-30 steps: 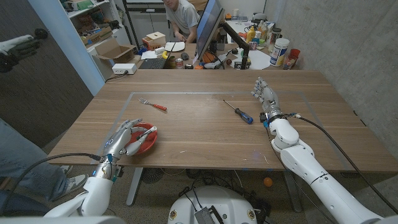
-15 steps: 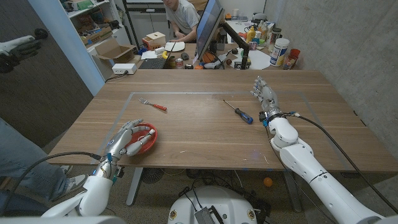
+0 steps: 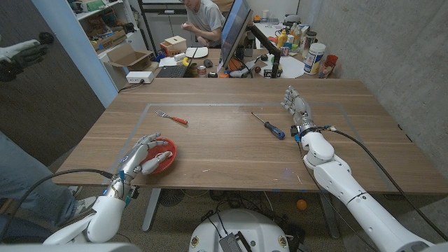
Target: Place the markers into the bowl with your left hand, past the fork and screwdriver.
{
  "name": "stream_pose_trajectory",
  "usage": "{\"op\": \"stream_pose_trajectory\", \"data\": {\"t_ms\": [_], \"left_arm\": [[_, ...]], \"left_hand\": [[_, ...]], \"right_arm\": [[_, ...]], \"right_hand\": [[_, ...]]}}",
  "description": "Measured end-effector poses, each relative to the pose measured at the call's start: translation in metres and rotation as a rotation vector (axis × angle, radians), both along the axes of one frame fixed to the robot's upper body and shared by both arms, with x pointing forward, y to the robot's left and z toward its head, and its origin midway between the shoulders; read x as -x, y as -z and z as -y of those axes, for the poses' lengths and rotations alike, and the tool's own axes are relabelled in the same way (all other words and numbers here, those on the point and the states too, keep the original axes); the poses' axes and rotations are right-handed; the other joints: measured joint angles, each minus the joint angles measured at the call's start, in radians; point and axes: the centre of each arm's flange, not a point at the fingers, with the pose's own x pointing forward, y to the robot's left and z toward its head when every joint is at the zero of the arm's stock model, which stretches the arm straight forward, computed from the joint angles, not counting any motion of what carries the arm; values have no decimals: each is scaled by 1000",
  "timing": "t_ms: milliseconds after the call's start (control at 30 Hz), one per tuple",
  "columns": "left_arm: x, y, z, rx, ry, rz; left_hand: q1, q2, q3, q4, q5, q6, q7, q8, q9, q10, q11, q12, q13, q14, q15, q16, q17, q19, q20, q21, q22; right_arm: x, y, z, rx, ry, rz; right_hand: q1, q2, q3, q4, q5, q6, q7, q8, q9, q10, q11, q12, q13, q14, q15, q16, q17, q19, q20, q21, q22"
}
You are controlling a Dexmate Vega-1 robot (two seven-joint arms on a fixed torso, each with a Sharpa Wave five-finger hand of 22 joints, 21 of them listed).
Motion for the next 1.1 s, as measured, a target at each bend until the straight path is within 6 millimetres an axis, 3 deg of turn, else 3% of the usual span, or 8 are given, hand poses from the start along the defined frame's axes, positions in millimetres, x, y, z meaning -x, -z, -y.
{"op": "stream_pose_trajectory", "data": {"t_ms": [167, 367, 500, 800, 833, 933, 1100], "left_arm": [[-1, -6, 1, 1, 7, 5], [-4, -19, 5, 9, 8, 18], [-8, -25, 6, 10, 4, 13], [-15, -58, 12, 48, 16, 3], [-16, -68, 13, 66, 24, 6], [-20, -69, 12, 95, 38, -28], [-26, -90, 9, 176, 79, -51]], "left_hand": [[-7, 2, 0, 0, 0, 9, -7, 8, -2, 15, -14, 8, 0, 13, -2, 5, 0, 0, 0, 0, 0], [-15, 11, 16, -15, 0, 76, 7, 27, -12, 108, -38, 45, 0, 112, -18, 31, -3, 28, -2, 16, 2], [-15, 11, 18, -18, 0, 87, 7, 27, -16, 133, -42, 52, 0, 131, -14, 31, -6, 38, -5, 19, 2], [-29, 25, 22, -22, 6, 78, 14, 27, -16, 147, -36, 52, 0, 137, -8, 31, -5, 54, 0, 23, 2], [-33, 28, 22, -22, 6, 70, 14, 26, -16, 146, -32, 52, 0, 137, -8, 31, -5, 54, 0, 23, 2], [-46, 42, 23, -13, 6, 42, 15, 13, -16, 142, -18, 52, 0, 137, -8, 31, -5, 54, 0, 23, 2], [-73, 58, 24, -4, 15, -30, 32, -4, -21, 131, -5, 48, 0, 137, -8, 26, -5, 73, -4, 23, 2]], "right_arm": [[-1, 1, 0, -1, -1, -2], [0, 4, 0, -4, 0, -4], [2, 7, 0, -8, 2, -6], [9, 15, 4, -17, 13, -10], [10, 16, 4, -17, 15, -10], [12, 18, 5, -18, 18, -10], [16, 20, 6, -20, 25, -6]], "right_hand": [[0, 0, 0, 0, 0, 0, 0, 0, 0, 0, 0, 0, 0, 0, 0, 0, 0, 3, 3, 0, 0], [0, 0, 4, -4, 0, 4, -4, 0, 0, 6, -5, 0, 0, 0, 0, 0, 0, 3, 3, 0, 0], [0, 0, 4, -4, 0, 5, -5, 0, 0, 6, -5, 0, 0, 0, 0, 0, 0, 3, 3, 0, 0], [0, 0, 1, -8, 0, 9, -2, 0, 0, 5, -5, 0, 0, 0, 0, 0, 0, 3, 3, 0, 0], [0, 0, 0, -9, 0, 9, -2, 0, 0, 5, -5, 0, 0, 4, 4, 0, 0, 3, 3, 0, 0], [0, 0, 0, -9, 0, 9, -2, 0, 0, 6, -5, 0, 0, 6, 6, 0, 0, 3, 3, 0, 0], [0, 0, 0, -9, 0, 14, 4, 0, 0, 11, 0, 0, 0, 6, 6, 0, 0, 3, 3, 0, 0]]}}
